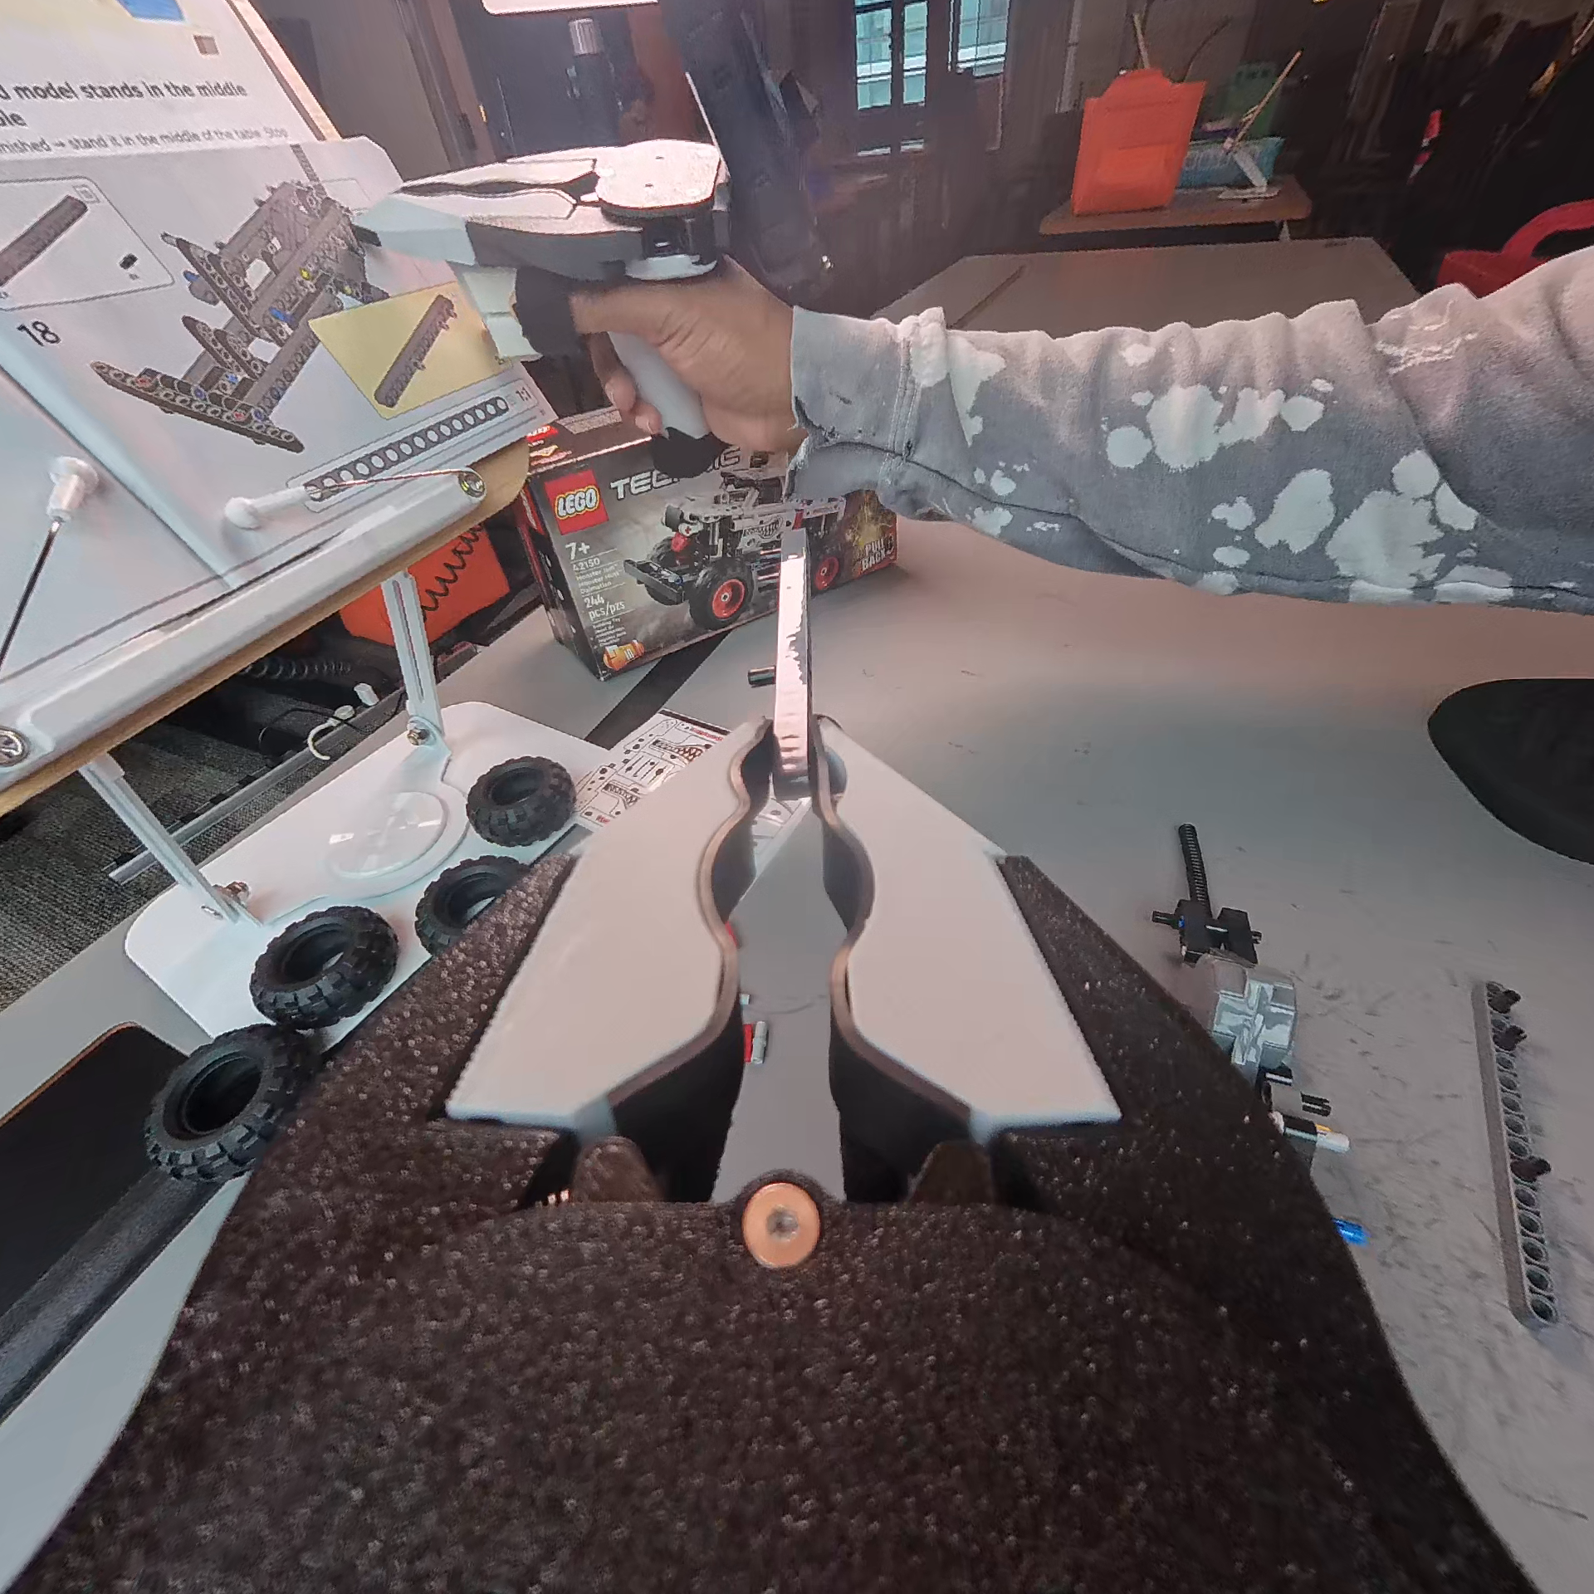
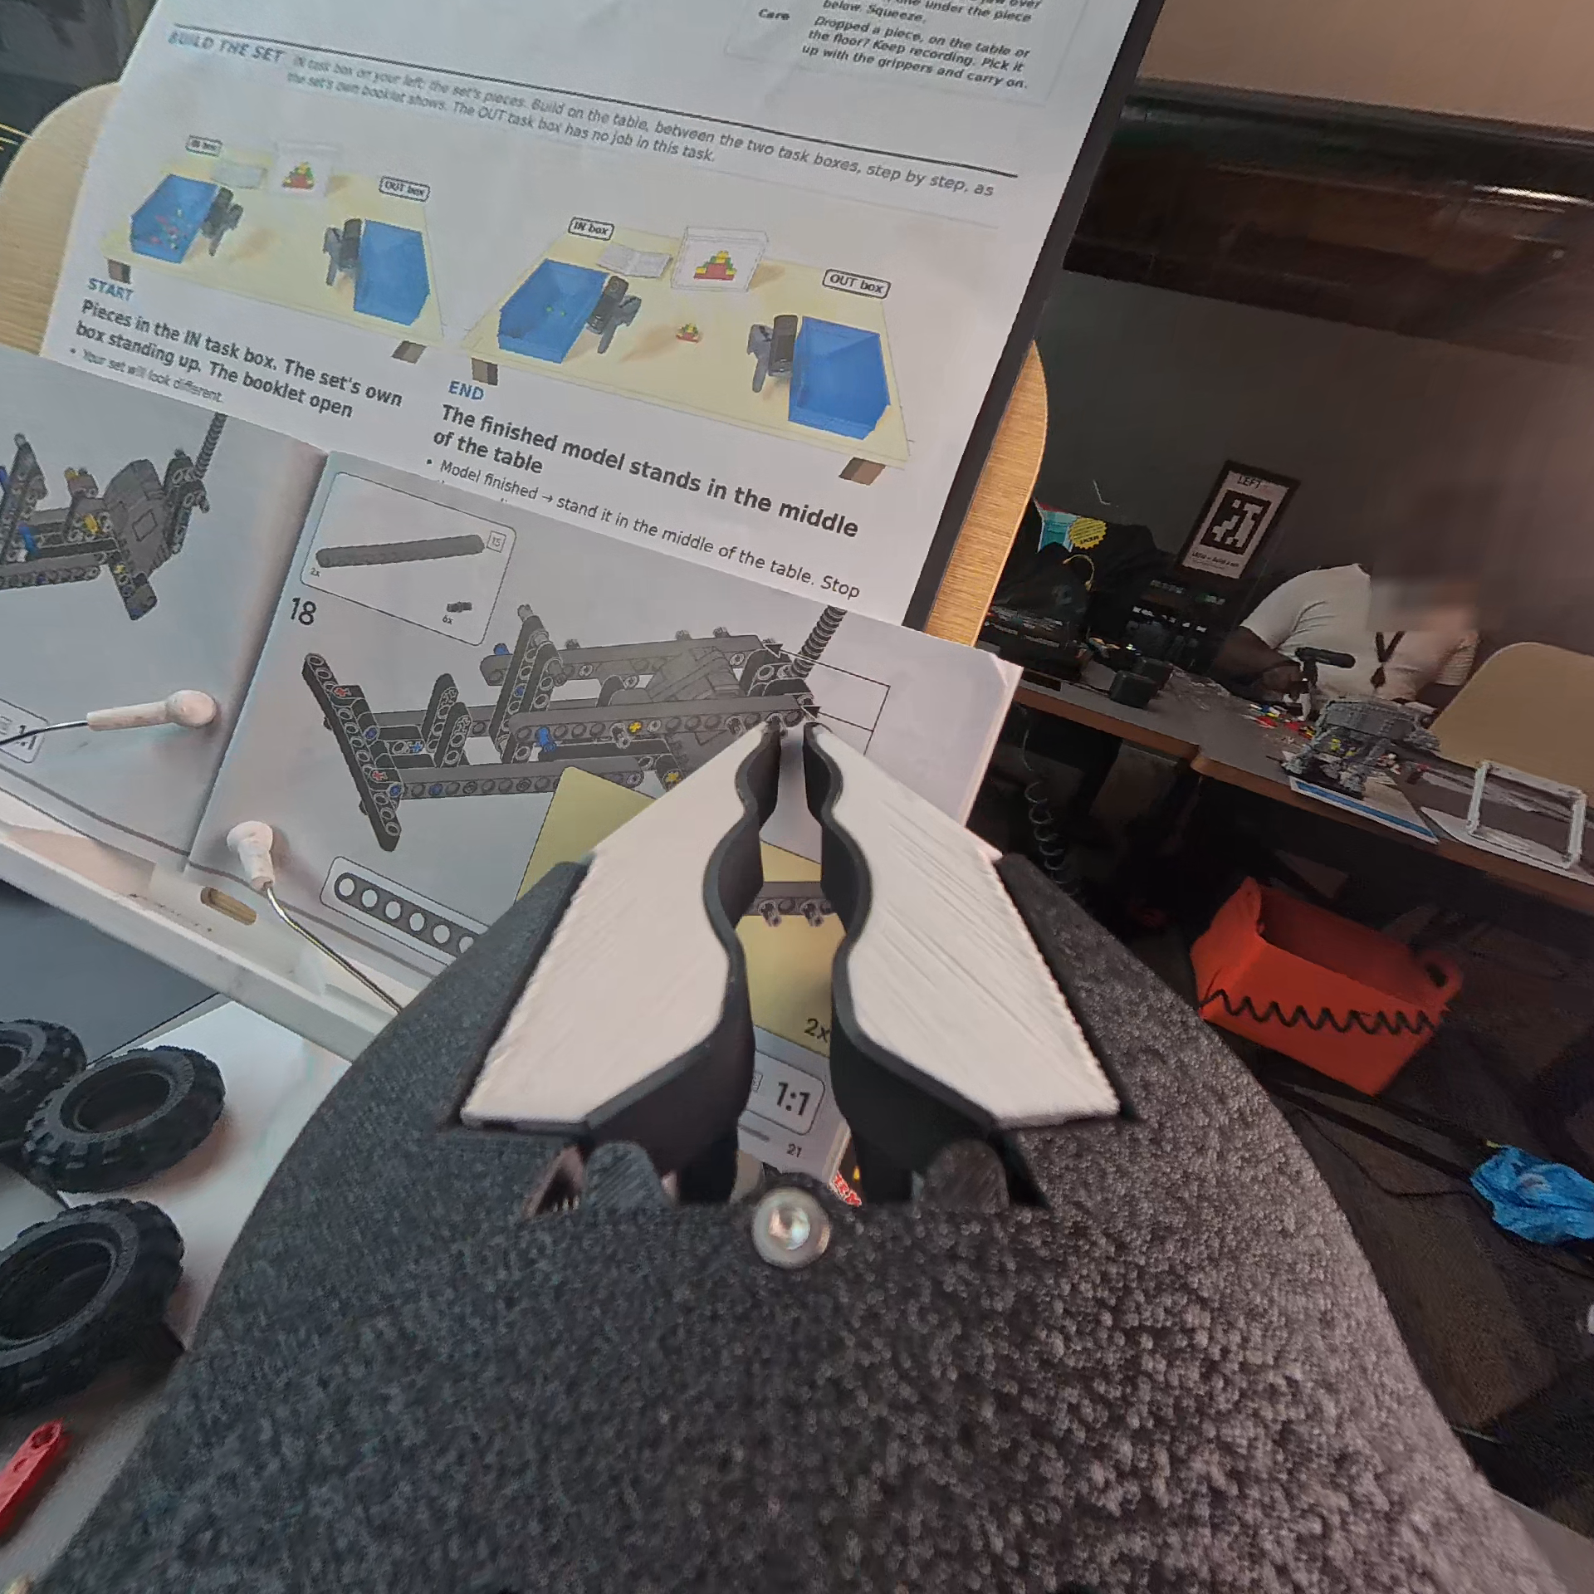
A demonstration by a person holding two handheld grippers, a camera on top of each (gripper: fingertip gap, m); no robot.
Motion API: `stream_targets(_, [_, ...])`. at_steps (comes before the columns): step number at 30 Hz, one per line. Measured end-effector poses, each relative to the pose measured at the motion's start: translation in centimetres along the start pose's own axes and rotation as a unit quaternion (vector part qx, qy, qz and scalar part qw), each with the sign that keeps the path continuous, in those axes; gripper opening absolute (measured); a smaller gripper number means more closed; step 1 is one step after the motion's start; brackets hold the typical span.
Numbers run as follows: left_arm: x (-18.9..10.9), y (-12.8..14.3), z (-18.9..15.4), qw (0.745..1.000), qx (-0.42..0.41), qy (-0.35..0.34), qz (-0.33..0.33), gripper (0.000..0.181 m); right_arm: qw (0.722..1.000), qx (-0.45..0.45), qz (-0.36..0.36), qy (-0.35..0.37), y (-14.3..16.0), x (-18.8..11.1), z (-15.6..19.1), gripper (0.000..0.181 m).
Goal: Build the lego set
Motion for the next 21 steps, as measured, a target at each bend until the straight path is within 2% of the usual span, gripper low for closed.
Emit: stream_targets(21, [-0.53,-0.37,-0.05,1.000,-0.001,0.002,-0.010,0.009,0.997,-0.059,0.043,-0.007,0.55,-0.27,0.69,0.005])
Point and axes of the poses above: each gripper's, where its closed fingertips meet, x out along the fingers, y out of its underside, z = x × y across the jaws, the point moved 7 cm from there along -x, back along the fingers, and after that the axes turned 15 degrees about x, right-handed, at the moved point
